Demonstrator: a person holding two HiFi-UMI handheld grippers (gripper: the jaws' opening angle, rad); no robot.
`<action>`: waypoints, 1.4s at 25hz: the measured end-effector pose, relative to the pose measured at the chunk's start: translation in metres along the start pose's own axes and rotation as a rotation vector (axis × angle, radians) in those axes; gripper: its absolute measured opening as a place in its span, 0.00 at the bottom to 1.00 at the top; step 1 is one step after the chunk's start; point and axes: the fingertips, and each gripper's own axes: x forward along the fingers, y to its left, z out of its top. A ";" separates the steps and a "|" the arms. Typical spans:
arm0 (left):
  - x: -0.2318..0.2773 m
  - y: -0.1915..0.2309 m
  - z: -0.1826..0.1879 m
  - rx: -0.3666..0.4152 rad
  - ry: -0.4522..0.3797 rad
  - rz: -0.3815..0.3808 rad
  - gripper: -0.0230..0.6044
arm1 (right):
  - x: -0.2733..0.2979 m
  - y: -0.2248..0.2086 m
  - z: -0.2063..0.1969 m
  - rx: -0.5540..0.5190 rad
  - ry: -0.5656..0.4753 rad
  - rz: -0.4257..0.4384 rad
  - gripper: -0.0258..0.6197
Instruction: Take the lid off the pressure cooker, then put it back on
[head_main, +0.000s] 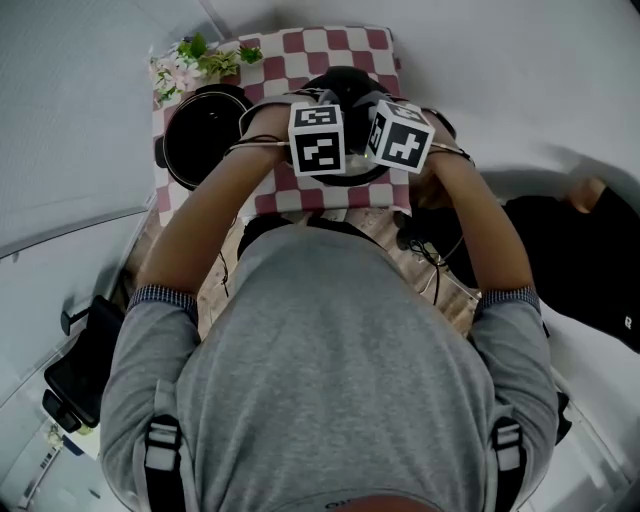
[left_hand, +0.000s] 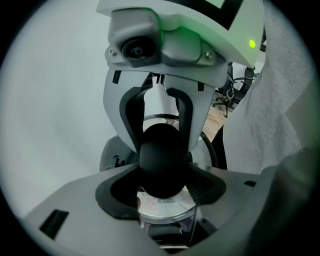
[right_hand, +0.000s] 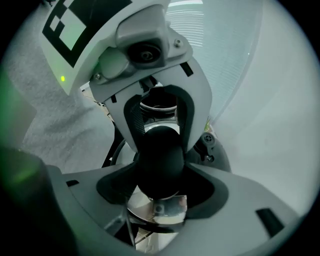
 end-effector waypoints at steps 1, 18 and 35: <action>0.005 -0.001 0.003 -0.002 -0.001 -0.004 0.52 | 0.001 0.000 -0.005 0.008 0.002 0.004 0.49; 0.097 -0.029 -0.003 0.000 0.018 -0.058 0.51 | 0.069 0.020 -0.073 0.055 0.039 0.027 0.49; 0.181 -0.038 -0.030 -0.040 0.008 -0.061 0.52 | 0.148 0.022 -0.118 0.045 0.037 0.047 0.49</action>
